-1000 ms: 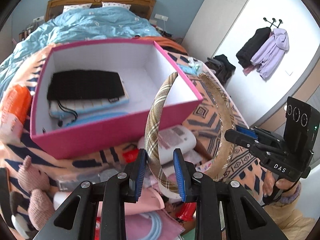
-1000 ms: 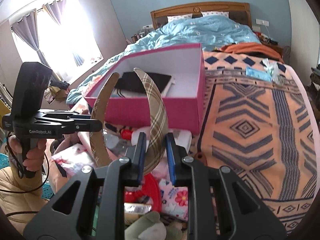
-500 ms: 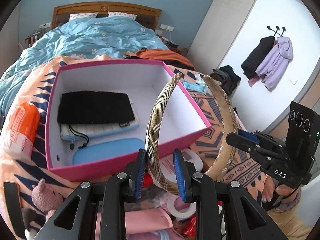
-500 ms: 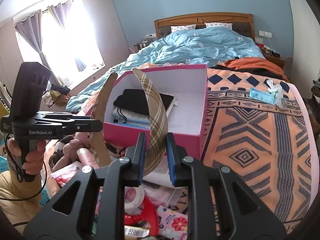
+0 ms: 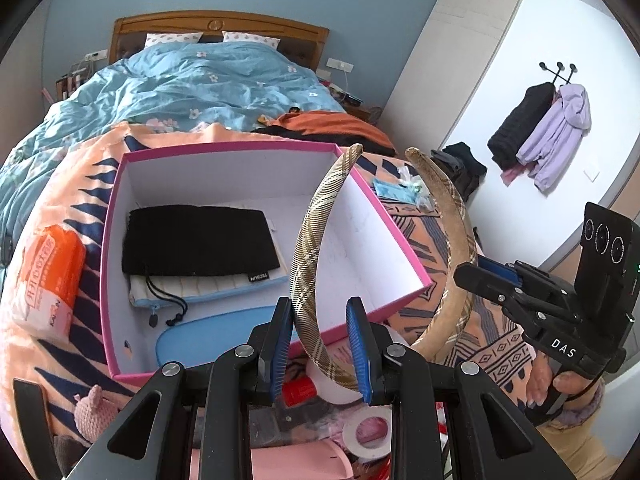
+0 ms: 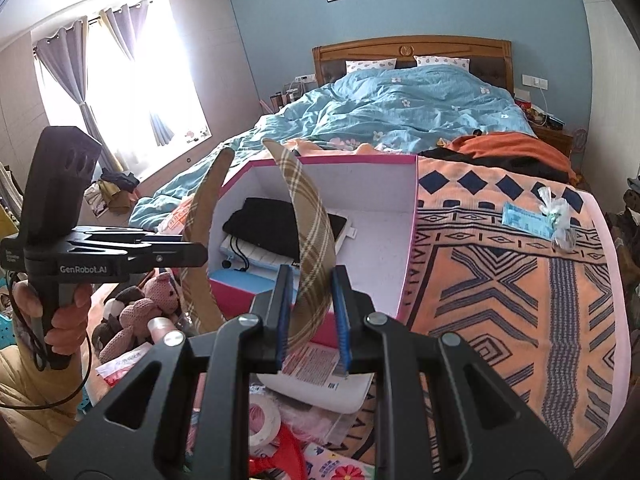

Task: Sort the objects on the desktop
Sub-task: 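Carry the headbands with both grippers over the box and lower them inside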

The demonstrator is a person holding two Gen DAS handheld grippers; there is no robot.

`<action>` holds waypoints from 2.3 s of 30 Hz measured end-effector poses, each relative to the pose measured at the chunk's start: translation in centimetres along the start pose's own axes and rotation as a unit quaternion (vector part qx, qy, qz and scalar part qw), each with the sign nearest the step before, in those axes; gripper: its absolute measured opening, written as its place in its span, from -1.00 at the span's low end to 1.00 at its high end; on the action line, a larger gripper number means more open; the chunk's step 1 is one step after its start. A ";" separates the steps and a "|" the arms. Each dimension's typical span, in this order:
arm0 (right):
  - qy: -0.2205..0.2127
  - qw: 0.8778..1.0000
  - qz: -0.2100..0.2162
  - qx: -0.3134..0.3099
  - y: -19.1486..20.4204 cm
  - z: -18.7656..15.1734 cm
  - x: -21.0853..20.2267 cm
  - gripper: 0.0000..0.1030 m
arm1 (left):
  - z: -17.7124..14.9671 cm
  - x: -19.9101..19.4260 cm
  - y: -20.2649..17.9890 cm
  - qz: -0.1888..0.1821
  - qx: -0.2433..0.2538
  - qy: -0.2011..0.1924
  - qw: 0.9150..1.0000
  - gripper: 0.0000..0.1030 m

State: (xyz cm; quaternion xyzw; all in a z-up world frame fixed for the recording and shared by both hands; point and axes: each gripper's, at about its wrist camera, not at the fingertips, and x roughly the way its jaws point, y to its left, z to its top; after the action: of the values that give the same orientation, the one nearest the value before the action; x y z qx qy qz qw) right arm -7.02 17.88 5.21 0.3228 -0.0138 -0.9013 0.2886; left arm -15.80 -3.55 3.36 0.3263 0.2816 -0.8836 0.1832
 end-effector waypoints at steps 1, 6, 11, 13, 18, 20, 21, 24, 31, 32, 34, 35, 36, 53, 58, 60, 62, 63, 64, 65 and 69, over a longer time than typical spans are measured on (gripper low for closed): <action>0.000 1.000 0.000 0.001 -0.1 0.1 0.1 -0.56 | 0.0 0.0 0.0 0.001 0.000 0.000 1.000 -0.48; -0.002 1.000 0.003 0.005 -0.5 0.7 0.4 -0.56 | 0.6 0.1 0.1 0.005 0.001 -0.002 1.000 -0.48; -0.003 1.000 0.006 0.007 -0.6 1.0 0.6 -0.56 | 1.2 0.0 0.3 0.009 0.001 -0.006 1.000 -0.48; -0.003 1.000 0.008 0.007 -0.7 1.3 0.8 -0.56 | 1.6 0.1 0.5 0.011 -0.001 -0.008 1.000 -0.48; -0.005 1.000 0.010 0.008 -1.0 2.2 1.4 -0.56 | 2.2 0.4 0.8 0.014 -0.005 -0.009 1.000 -0.48; -0.006 1.000 0.012 0.010 -1.1 2.4 1.6 -0.56 | 2.5 0.5 1.0 0.016 -0.006 -0.010 1.000 -0.48; -0.005 1.000 0.013 0.012 -1.3 2.5 1.8 -0.56 | 2.6 0.6 1.0 0.016 -0.007 -0.009 1.000 -0.48; -0.005 1.000 0.012 0.015 -1.6 2.9 2.3 -0.56 | 3.1 0.9 1.3 0.016 -0.011 -0.009 1.000 -0.48; 0.005 1.000 0.004 0.018 -2.2 3.6 4.1 -0.56 | 4.1 2.2 1.9 0.029 -0.016 -0.003 0.999 -0.48; 0.007 1.000 0.003 0.018 -2.2 3.7 4.3 -0.56 | 4.2 2.3 1.9 0.032 -0.015 -0.002 0.999 -0.48; 0.011 1.000 0.001 0.019 -2.4 3.8 4.7 -0.56 | 4.4 2.8 2.2 0.035 -0.019 0.001 0.999 -0.48; 0.013 1.000 -0.001 0.019 -2.4 3.9 5.0 -0.56 | 4.5 3.0 2.3 0.036 -0.021 0.003 0.999 -0.48; 0.015 1.000 -0.001 0.020 -2.5 4.0 5.2 -0.56 | 4.7 3.3 2.4 0.038 -0.022 0.004 0.999 -0.48; 0.045 0.998 -0.019 0.031 -3.9 4.4 8.5 -0.56 | 5.6 5.9 3.5 0.058 -0.037 0.021 0.997 -0.48; 0.054 0.998 -0.027 0.032 -4.2 4.5 9.4 -0.56 | 5.7 6.4 3.8 0.061 -0.040 0.025 0.997 -0.48; 0.058 0.997 -0.028 0.032 -4.3 4.5 9.7 -0.56 | 5.8 6.8 3.9 0.063 -0.043 0.029 0.997 -0.48; 0.062 0.997 -0.030 0.032 -4.4 4.5 10.1 -0.56 | 5.8 7.0 4.1 0.064 -0.044 0.032 0.996 -0.48; 0.064 0.997 -0.031 0.032 -4.4 4.5 10.3 -0.56 | 5.9 7.1 4.1 0.064 -0.045 0.033 0.996 -0.48; 0.066 0.997 -0.033 0.032 -4.4 4.5 10.5 -0.57 | 5.9 7.3 4.2 0.065 -0.046 0.035 0.996 -0.48; 0.068 0.997 -0.034 0.032 -4.5 4.5 10.6 -0.56 | 6.0 7.4 4.3 0.065 -0.047 0.036 0.996 -0.48; 0.077 0.996 -0.040 0.030 -4.7 4.5 11.3 -0.56 | 6.2 7.9 4.5 0.068 -0.051 0.042 0.996 -0.48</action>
State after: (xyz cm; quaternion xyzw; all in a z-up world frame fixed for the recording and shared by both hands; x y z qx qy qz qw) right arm -19.08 15.11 1.29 0.4000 -0.0059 -0.8838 0.2425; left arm -22.19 -11.99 0.19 0.3714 0.3110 -0.8392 0.2473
